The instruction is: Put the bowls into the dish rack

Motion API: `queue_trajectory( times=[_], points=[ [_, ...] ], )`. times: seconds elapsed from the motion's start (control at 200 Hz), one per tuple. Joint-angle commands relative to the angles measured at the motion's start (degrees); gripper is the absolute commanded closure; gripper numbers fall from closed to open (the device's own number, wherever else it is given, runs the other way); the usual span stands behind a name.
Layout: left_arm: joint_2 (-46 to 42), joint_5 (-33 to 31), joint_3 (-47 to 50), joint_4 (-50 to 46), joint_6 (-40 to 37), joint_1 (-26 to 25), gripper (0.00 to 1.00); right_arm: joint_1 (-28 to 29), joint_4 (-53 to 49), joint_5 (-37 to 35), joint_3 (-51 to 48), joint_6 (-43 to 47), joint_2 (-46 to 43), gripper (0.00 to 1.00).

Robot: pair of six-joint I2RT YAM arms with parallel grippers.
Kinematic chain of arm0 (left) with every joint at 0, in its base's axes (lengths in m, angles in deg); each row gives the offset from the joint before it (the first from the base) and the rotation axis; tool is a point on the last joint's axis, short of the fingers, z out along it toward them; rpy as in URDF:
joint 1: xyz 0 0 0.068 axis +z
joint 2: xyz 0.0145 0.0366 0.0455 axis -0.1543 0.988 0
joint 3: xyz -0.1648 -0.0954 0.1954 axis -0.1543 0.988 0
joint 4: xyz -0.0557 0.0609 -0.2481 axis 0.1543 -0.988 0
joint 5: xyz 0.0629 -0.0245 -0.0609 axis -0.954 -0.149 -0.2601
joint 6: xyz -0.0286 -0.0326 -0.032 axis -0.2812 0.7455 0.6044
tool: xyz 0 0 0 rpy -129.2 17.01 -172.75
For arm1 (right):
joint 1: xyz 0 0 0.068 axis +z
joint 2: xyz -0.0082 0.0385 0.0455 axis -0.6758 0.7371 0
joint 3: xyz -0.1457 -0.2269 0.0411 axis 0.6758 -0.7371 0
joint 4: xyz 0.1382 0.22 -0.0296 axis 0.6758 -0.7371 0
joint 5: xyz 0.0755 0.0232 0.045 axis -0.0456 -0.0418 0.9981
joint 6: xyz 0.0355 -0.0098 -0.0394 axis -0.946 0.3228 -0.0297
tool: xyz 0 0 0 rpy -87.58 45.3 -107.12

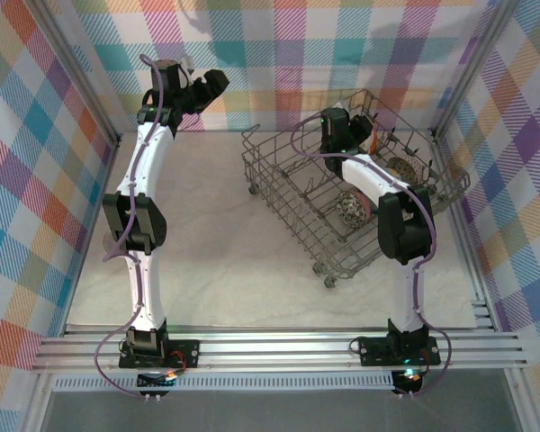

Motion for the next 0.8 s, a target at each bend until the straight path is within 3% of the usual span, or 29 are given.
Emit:
queue_trajectory(
  times=[0.0, 0.795],
  points=[
    [-1.4, 1.2, 0.4, 2.3, -0.2, 0.4, 0.21, 0.5, 2.1, -1.8, 1.0, -1.0, 0.8, 1.00],
    [-1.0, 0.6, 0.5, 2.2, 0.1, 0.1, 0.21, 1.7, 4.6, -0.9, 3.5, 5.0, 5.5, 1.00]
  ],
)
